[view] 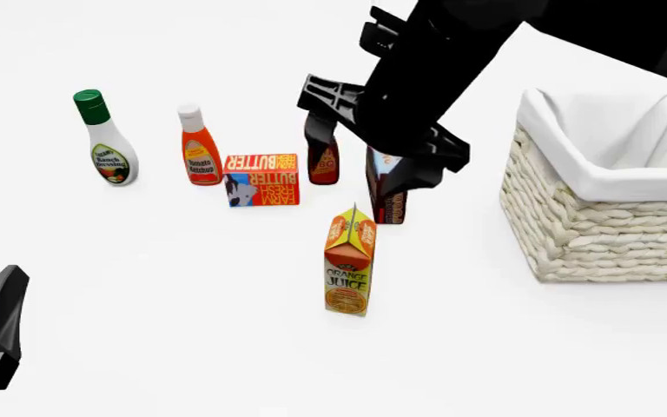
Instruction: Pick the orange juice and place it in the basket.
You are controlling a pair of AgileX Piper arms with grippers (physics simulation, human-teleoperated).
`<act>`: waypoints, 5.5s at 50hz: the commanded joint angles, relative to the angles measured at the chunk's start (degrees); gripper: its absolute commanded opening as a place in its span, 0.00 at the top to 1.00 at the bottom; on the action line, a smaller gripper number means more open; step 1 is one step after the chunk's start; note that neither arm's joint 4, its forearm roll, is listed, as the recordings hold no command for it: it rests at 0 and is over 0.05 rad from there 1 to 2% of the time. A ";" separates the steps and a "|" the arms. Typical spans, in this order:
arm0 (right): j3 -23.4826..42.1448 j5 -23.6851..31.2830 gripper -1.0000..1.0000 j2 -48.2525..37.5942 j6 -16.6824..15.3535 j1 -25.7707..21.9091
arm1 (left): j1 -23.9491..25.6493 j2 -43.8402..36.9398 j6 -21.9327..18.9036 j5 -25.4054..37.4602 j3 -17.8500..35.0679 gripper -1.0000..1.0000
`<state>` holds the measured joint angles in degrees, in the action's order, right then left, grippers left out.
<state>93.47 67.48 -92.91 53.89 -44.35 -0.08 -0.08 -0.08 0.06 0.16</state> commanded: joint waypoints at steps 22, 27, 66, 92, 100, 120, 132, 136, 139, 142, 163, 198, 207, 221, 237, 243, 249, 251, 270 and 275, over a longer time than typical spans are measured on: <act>-0.12 2.40 0.00 -3.05 0.87 -1.48 | 0.00 0.00 0.00 0.00 0.00 0.00; -0.51 2.41 0.00 -3.98 -0.35 -0.53 | 0.01 0.00 -0.01 0.00 0.00 0.00; -0.72 2.42 0.00 -8.06 -3.91 1.14 | 0.00 0.00 0.00 0.00 0.00 0.00; -0.57 2.42 0.00 -9.84 -5.84 1.81 | 0.01 0.00 -0.01 -0.01 0.00 0.00; -0.98 2.42 0.00 -10.10 -6.30 2.16 | 0.00 0.00 0.00 0.00 0.00 0.00; -0.74 2.42 0.00 -11.20 -6.55 2.29 | 0.00 0.00 0.00 -0.01 0.00 0.00; -0.91 2.42 0.00 -11.83 -6.71 2.60 | 0.00 0.00 0.01 0.00 0.00 0.00; -0.73 2.42 0.00 -12.11 -6.65 2.56 | 0.01 0.00 -0.01 0.00 0.00 0.00; -0.43 2.42 0.00 -12.34 -6.33 2.37 | 0.01 0.00 0.00 0.00 0.00 0.00; -0.29 2.42 0.00 -12.43 -5.98 2.29 | 0.01 0.00 0.01 -0.01 0.00 0.00; 0.58 2.42 0.00 -12.62 -4.13 2.21 | 0.00 0.00 0.00 0.00 0.00 0.00; 1.80 2.41 0.00 -15.48 -4.14 2.13 | 0.00 0.00 -0.01 -0.01 0.00 0.00; 1.16 2.41 0.00 -15.73 -4.73 2.74 | -0.01 0.00 0.00 -0.01 0.00 0.00; 1.21 2.41 0.00 -15.75 -4.45 2.47 | 0.01 0.00 0.01 0.00 0.00 0.00; 1.80 2.40 0.00 -17.29 -5.43 3.43 | -0.01 0.00 0.00 -0.01 0.00 0.00; 1.58 2.40 0.00 -17.39 -5.90 3.92 | 0.00 0.00 -0.01 0.00 0.00 0.00; 2.34 2.40 0.00 -18.13 -6.00 3.98 | 0.01 0.00 -0.02 -0.01 0.00 0.00; 2.69 2.39 0.00 -18.37 -5.83 3.76 | 0.01 0.00 -0.01 0.00 0.00 0.00; 2.90 2.41 0.00 -19.88 -7.26 5.18 | 0.00 0.00 -0.01 0.00 0.00 0.00; 3.11 2.41 0.00 -20.26 -7.45 5.27 | -0.01 0.00 0.01 0.00 0.00 0.00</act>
<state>96.44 69.82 -112.28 46.98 -39.63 -0.08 -0.08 -0.08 0.05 0.16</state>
